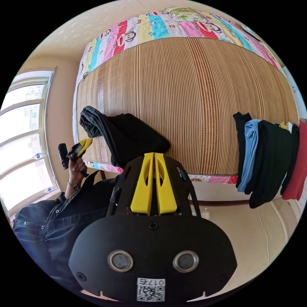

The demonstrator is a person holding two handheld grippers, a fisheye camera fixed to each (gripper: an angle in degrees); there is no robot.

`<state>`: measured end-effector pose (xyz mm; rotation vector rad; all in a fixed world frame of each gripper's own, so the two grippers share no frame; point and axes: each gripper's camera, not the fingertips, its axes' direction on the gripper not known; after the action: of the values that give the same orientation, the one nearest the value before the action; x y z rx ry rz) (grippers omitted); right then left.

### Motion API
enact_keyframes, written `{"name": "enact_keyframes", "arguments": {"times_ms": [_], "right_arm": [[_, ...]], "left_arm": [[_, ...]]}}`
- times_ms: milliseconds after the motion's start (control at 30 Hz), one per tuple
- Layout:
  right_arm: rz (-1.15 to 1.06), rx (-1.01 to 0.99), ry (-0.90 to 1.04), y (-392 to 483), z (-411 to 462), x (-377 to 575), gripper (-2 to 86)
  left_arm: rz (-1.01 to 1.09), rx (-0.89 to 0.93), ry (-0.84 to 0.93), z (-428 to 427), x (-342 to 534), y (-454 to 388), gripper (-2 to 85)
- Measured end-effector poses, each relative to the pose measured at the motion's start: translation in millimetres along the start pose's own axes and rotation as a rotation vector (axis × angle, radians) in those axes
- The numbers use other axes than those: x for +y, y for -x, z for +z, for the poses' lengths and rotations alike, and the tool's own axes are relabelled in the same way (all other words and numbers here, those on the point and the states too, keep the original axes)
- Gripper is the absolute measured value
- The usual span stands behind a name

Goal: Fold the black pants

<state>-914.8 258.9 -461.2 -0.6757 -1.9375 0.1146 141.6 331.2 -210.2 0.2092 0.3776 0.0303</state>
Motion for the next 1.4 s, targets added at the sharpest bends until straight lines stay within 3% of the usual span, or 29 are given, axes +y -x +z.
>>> {"name": "enact_keyframes", "arguments": {"times_ms": [100,200,333,500,700,833,1067,1200,1300,1400], "right_arm": [[0.006,-0.068,0.002,-10.3,21.3,-13.1,0.3],[-0.018,-0.106,0.006,-15.6,36.9,-31.4,0.3],[-0.080,-0.107,0.029,-14.6,52.5,-55.8,0.4],[-0.115,-0.168,0.009,-15.2,65.4,-80.9,0.6],[-0.235,-0.321,-0.030,18.4,83.3,-137.8,3.0],[-0.360,-0.344,0.072,84.8,129.9,-200.7,8.2],[-0.579,0.003,0.256,234.4,266.7,-289.5,14.1],[-0.586,0.150,0.347,266.3,337.0,-297.2,9.4],[-0.606,0.106,0.307,273.9,337.2,-272.0,5.7],[-0.671,0.013,0.261,278.0,314.1,-231.9,4.6]], "left_arm": [[-0.107,-0.138,-0.154,-21.6,-39.3,5.1,15.3],[-0.194,-0.162,-0.220,-20.0,-77.1,6.3,17.0],[-0.362,-0.242,-0.096,15.9,-110.9,15.7,14.5],[-0.359,-0.192,-0.112,18.3,-98.9,16.7,4.9],[-0.378,-0.137,-0.148,-13.2,-52.1,35.2,4.0],[-0.399,-0.128,-0.164,-22.4,-30.5,53.9,4.0],[-0.382,-0.153,-0.161,-29.4,-6.9,63.1,3.9],[-0.418,-0.153,-0.169,-33.5,25.7,70.8,3.9],[-0.421,-0.179,-0.231,-45.2,50.9,74.3,5.1],[-0.388,-0.139,-0.302,-53.4,65.3,81.9,11.6]]}}
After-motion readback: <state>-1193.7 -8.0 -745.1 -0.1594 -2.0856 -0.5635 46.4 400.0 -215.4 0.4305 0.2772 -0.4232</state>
